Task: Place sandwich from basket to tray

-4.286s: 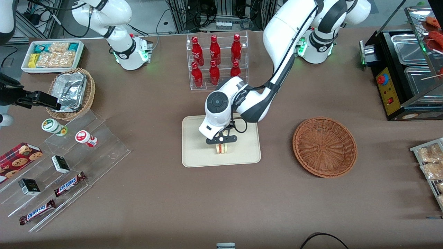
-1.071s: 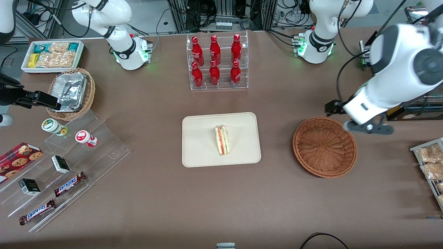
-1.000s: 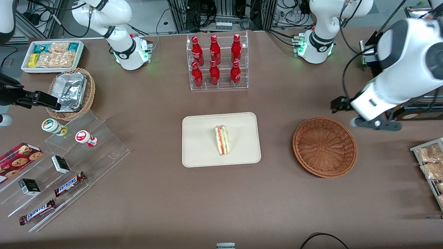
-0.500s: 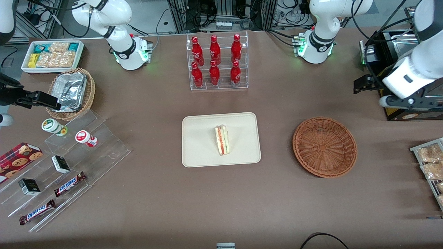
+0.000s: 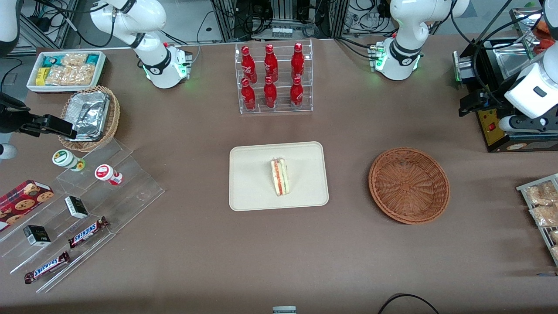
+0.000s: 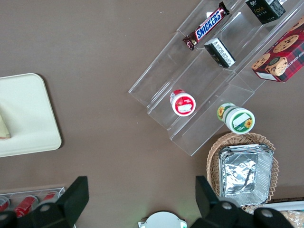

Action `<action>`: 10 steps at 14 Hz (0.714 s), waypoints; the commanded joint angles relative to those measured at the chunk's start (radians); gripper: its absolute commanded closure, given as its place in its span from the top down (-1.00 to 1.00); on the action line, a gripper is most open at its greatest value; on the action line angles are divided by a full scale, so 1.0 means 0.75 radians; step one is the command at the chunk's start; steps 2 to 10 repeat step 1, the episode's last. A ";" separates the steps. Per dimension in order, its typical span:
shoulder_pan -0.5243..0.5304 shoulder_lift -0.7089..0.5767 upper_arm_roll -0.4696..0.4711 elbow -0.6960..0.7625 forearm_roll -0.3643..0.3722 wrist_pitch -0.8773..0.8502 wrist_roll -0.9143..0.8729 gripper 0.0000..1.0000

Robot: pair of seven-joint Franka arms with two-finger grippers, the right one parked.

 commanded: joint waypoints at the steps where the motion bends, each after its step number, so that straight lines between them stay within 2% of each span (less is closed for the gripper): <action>1: 0.005 0.080 -0.011 0.098 0.010 0.000 0.008 1.00; 10: 0.005 0.080 -0.011 0.098 0.010 0.000 0.008 1.00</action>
